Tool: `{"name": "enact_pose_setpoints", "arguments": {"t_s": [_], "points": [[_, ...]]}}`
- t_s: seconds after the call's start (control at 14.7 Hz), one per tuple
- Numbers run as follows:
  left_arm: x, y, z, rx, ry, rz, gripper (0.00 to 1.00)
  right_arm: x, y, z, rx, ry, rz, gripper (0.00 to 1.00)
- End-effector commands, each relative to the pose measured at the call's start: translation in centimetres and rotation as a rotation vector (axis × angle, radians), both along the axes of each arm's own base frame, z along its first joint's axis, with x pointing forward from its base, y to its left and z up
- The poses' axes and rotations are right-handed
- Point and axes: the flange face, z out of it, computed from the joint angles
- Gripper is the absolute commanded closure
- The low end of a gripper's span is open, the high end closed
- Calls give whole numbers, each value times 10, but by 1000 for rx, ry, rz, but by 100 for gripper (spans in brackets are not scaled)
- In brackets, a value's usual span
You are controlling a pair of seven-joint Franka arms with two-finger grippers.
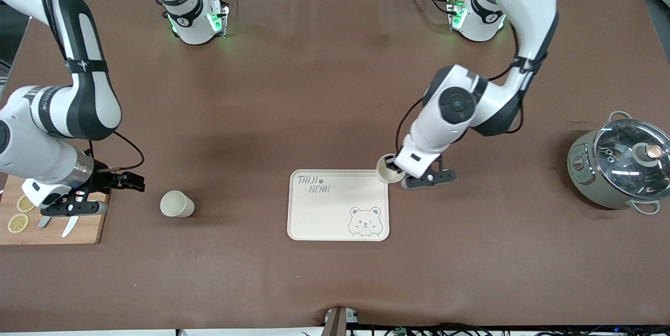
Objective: Place white IKEA cup upright on tray with both arms
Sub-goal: 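Carry the cup onto the tray while the right gripper reaches the other cup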
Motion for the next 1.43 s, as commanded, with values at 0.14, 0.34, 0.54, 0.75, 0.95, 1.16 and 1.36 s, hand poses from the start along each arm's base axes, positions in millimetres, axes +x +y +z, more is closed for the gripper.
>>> {"name": "enact_pose_setpoints", "arguments": {"t_s": [0.14,0.34,0.54,0.75,0.95,1.16,1.36], "points": [[8,-51,-41,49,-9,36,100,14,-1,-43,3,-18,-7,0],[12,-62,-67,72,-19,51,100,19,1,-66,-2,-37,-7,0],[14,-70,-77,69,-29,59,100,20,2,-75,-3,-41,-7,0],[18,-70,-85,54,-54,59,100,20,7,-77,0,-36,-4,0],[19,-70,-88,49,-69,58,100,20,12,-79,2,-34,-4,0],[22,-67,-92,46,-79,56,100,20,13,-86,3,-36,-5,0],[23,-66,-99,51,-93,45,100,20,13,-99,2,-25,-4,0]]}}
